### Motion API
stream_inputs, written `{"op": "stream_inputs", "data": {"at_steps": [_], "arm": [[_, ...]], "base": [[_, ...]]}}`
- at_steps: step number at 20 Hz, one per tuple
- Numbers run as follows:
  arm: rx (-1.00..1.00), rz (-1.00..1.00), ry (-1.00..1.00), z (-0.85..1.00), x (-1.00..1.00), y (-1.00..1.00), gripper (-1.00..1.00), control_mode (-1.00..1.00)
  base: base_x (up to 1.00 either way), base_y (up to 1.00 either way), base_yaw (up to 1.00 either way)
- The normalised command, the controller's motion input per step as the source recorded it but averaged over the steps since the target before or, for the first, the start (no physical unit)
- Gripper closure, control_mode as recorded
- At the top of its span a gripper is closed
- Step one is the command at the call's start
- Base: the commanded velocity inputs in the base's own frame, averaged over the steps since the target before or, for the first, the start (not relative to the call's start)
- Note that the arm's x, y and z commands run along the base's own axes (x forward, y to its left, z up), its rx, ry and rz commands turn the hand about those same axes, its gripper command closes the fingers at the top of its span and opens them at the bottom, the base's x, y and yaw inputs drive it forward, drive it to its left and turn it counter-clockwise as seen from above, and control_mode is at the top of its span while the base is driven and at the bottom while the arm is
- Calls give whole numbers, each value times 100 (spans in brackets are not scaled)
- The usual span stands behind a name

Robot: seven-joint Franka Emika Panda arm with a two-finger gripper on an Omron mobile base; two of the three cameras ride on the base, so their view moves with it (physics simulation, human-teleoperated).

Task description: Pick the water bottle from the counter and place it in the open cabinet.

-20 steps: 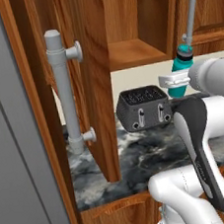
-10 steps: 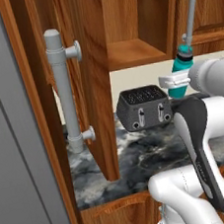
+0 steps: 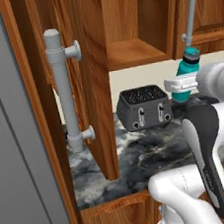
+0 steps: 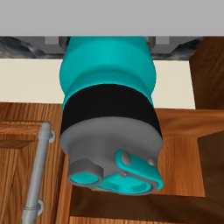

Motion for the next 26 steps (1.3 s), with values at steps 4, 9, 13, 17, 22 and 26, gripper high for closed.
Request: {"op": "stream_inputs", "data": {"at_steps": [4,9,13,17,22,26], "arm": [[1,0,0,23,-11,0,100,-100],[0,0,0,22,-9,0,100,-100],[0,0,0,36,-20,0,100,-100],[0,0,0,35,-13,0,100,-100],[0,0,0,23,0,0,100,-100],[0,0,-1,19,6,0,100,-100]], "base": [[0,0,0],[0,0,0],[0,0,0],[0,0,0],[0,0,0],[0,0,0]]}}
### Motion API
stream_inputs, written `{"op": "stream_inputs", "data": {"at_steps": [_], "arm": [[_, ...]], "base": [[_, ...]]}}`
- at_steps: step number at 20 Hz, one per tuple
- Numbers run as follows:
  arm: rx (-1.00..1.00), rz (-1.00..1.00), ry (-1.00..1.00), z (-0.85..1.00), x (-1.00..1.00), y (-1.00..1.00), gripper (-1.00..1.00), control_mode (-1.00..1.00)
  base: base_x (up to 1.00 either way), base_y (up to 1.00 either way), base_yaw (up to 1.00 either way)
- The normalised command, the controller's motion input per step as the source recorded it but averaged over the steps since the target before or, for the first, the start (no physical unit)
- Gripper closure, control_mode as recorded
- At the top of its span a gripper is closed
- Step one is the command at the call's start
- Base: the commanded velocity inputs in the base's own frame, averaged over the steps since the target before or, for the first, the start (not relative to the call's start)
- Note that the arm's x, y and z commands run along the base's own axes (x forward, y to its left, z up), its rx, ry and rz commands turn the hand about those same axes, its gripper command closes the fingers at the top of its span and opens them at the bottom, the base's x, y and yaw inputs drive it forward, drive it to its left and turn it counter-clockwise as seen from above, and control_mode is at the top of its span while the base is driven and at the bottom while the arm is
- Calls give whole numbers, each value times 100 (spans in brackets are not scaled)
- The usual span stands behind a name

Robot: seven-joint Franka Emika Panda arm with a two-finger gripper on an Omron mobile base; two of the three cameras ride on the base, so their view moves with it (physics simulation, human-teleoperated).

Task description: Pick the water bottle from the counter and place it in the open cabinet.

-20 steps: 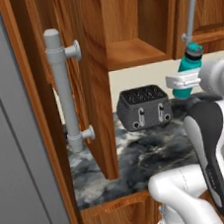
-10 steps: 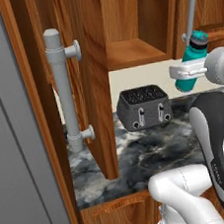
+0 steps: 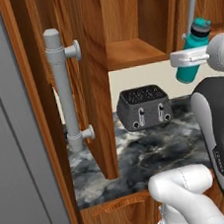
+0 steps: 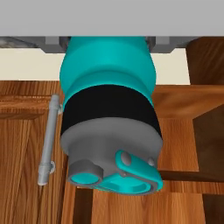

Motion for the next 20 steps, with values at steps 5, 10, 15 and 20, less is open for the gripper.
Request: {"op": "stream_inputs", "data": {"at_steps": [5,10,15,20], "arm": [[0,0,-11,19,14,0,100,-100],[0,0,-5,8,23,8,100,-100],[0,0,-1,5,29,15,100,-100],[0,0,0,10,32,12,100,-100]], "base": [[0,0,0],[0,0,0],[0,0,0],[0,0,0]]}}
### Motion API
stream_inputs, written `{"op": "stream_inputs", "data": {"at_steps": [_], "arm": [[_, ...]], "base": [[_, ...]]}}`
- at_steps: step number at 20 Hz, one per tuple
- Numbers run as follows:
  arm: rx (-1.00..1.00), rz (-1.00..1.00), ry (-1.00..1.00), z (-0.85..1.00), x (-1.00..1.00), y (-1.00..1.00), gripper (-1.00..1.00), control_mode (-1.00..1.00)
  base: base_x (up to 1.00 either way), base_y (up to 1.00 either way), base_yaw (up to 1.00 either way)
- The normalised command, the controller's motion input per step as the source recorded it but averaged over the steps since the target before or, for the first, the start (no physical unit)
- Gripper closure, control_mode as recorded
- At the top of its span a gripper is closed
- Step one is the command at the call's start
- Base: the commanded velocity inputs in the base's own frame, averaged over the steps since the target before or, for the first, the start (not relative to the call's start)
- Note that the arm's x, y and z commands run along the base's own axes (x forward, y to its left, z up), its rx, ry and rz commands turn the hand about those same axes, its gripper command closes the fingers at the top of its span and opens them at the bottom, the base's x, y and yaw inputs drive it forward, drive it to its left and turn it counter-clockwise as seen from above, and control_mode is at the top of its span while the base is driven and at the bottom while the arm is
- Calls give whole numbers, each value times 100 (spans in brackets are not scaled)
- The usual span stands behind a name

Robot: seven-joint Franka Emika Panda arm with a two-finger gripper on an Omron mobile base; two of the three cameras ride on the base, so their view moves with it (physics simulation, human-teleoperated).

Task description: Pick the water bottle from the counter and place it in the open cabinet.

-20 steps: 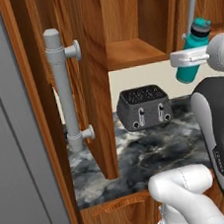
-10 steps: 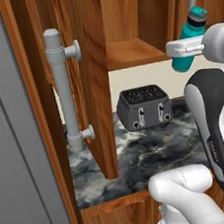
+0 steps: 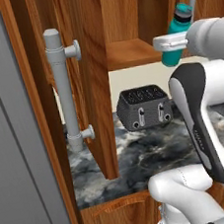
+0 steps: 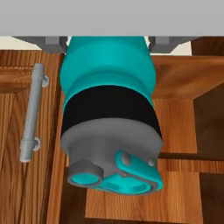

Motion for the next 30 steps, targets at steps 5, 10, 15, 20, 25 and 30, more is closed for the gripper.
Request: {"op": "stream_inputs", "data": {"at_steps": [5,10,15,20,25,30], "arm": [[0,0,3,0,49,10,100,-100],[0,0,1,0,48,7,100,-100],[0,0,2,0,43,4,100,-100],[0,0,3,-3,45,6,100,-100],[0,0,3,-7,39,6,100,-100],[0,0,3,-9,40,6,100,-100]], "base": [[0,0,0],[0,0,0],[0,0,0],[0,0,0],[0,0,0],[0,0,0]]}}
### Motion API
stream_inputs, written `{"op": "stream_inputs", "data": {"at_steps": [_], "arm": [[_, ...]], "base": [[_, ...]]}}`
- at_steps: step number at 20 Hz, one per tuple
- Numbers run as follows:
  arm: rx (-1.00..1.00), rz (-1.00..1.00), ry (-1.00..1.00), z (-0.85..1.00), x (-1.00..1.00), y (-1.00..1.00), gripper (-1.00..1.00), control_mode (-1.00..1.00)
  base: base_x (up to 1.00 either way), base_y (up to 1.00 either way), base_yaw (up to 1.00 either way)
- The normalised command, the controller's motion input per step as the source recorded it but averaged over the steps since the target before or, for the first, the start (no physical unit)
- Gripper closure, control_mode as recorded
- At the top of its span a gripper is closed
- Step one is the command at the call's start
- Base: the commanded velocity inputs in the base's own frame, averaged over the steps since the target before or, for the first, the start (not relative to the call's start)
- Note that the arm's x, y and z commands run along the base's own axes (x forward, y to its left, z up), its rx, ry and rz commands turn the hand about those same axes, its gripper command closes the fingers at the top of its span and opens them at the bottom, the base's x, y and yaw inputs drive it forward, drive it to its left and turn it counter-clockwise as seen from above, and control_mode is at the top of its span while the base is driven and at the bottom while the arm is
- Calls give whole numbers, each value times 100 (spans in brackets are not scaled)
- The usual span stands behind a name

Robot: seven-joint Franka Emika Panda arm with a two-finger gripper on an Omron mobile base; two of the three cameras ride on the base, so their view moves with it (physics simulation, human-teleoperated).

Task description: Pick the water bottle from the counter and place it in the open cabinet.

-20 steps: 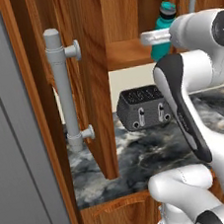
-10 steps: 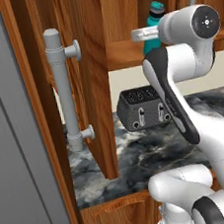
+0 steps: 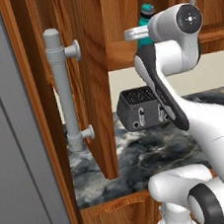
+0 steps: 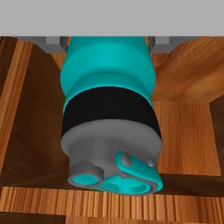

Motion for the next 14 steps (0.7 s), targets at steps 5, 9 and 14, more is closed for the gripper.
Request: {"op": "stream_inputs", "data": {"at_steps": [5,9,14], "arm": [[0,0,3,-17,43,5,100,-100],[0,0,0,-10,51,2,100,-100],[0,0,1,-2,53,0,100,-100]], "base": [[0,0,0],[0,0,0],[0,0,0]]}}
